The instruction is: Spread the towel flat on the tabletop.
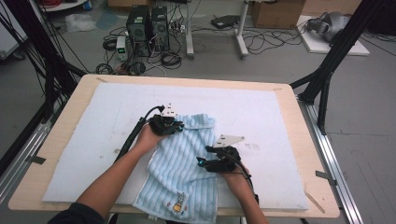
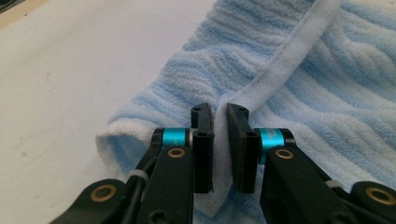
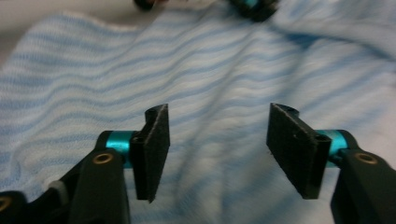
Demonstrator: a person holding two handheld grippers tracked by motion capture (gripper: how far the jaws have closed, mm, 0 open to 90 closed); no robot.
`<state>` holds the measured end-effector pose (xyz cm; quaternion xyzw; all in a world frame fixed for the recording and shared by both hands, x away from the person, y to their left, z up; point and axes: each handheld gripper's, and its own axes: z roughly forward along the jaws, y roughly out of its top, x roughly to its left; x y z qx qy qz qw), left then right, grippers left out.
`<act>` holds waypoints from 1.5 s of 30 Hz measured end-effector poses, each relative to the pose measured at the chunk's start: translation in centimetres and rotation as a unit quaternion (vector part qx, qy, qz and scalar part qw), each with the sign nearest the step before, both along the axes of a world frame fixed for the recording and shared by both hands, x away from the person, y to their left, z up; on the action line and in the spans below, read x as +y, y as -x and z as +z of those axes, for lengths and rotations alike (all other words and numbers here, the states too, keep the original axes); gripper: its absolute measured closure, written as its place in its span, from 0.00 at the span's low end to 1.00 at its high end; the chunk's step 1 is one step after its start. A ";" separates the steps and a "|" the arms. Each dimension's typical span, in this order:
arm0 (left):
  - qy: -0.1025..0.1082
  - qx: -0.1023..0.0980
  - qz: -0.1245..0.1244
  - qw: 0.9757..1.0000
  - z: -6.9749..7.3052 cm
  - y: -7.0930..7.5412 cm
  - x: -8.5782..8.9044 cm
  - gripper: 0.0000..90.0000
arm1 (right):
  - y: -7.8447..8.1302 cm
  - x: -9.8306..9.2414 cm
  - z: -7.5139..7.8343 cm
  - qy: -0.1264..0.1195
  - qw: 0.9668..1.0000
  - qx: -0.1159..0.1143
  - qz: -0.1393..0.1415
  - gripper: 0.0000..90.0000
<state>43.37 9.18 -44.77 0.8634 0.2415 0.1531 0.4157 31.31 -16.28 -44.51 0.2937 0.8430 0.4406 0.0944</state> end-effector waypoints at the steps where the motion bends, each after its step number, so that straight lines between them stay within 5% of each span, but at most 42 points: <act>1: 0.006 0.003 0.005 1.000 0.2 -0.1 0.4 0.91 | -0.1 0.7 -0.3 0.014 1.000 0.004 0.009 0.50; 3: 0.007 0.006 0.009 1.000 0.4 -0.2 0.7 0.91 | -0.1 1.4 -0.6 0.029 0.999 0.010 0.018 0.53; 4: 0.015 0.010 0.015 1.000 0.5 -0.3 1.1 0.91 | 0.1 1.9 -0.4 0.032 0.999 0.006 0.033 0.73; 8: 0.041 0.018 0.048 0.998 1.4 -0.9 3.4 0.91 | 0.3 2.2 -0.4 0.028 0.997 0.017 0.064 0.90; 12: 0.069 0.015 0.083 0.994 2.3 -1.4 5.5 0.92 | 0.7 2.4 -0.4 0.018 0.993 0.036 0.107 0.92; 16: 0.079 0.019 0.117 0.990 2.7 -1.7 7.0 0.93 | 1.7 2.5 -0.3 0.016 0.981 0.063 0.185 0.92; 18: 0.067 0.020 0.137 0.988 2.6 -1.9 7.4 0.93 | 2.0 2.4 -0.1 0.015 0.977 0.066 0.200 0.91; 20: 0.057 0.019 0.140 0.988 2.4 -2.0 7.3 0.93 | 2.0 2.4 0.0 0.010 0.978 0.063 0.200 0.87; 21: 0.049 0.020 0.143 0.988 2.3 -2.0 7.2 0.93 | 1.9 2.3 0.1 0.001 0.978 0.060 0.198 0.79; 22: 0.040 0.022 0.156 0.987 2.0 -2.1 7.1 0.93 | 1.6 1.9 0.5 -0.026 0.983 0.047 0.173 0.65; 23: 0.040 0.022 0.156 0.987 2.0 -2.1 7.1 0.92 | 1.6 1.9 0.5 -0.026 0.983 0.047 0.173 0.65; 24: 0.040 0.020 0.160 0.986 2.0 -2.1 7.2 0.92 | 1.1 1.1 1.1 -0.055 0.989 0.019 0.138 0.55; 26: 0.046 0.020 0.163 0.985 2.1 -2.1 7.5 0.92 | 0.3 -0.1 1.7 -0.084 0.992 0.003 0.090 0.54; 27: 0.045 0.019 0.162 0.986 2.1 -2.1 7.6 0.92 | 0.3 -0.1 1.7 -0.084 0.992 0.003 0.090 0.54; 28: 0.048 0.019 0.165 0.985 2.1 -2.2 8.0 0.92 | -0.7 -1.3 2.0 -0.095 0.995 -0.025 0.031 0.56; 30: 0.052 0.022 0.167 0.984 2.1 -2.1 8.2 0.92 | -1.9 -2.0 2.1 -0.074 0.996 -0.037 -0.021 0.62; 33: 0.054 0.024 0.168 0.984 1.8 -2.0 8.4 0.92 | -3.8 -1.5 1.8 -0.026 0.996 -0.055 -0.060 0.69; 37: 0.059 0.025 0.171 0.983 1.5 -2.0 8.7 0.92 | -6.2 0.5 0.7 0.028 0.996 -0.051 -0.071 0.67; 40: 0.062 0.026 0.171 0.983 1.5 -2.0 8.7 0.92 | -7.5 1.4 0.1 0.038 0.996 -0.035 -0.072 0.63; 42: 0.064 0.027 0.170 0.983 1.5 -1.9 8.8 0.92 | -9.0 2.3 -0.1 0.058 0.996 -0.023 -0.061 0.88; 44: 0.063 0.028 0.168 0.983 1.5 -1.9 8.9 0.92 | -9.4 2.5 0.1 0.076 0.995 -0.030 -0.050 0.93; 45: 0.069 0.030 0.163 0.984 1.4 -1.8 8.9 0.92 | -10.4 2.2 1.2 0.111 0.991 -0.034 -0.063 0.95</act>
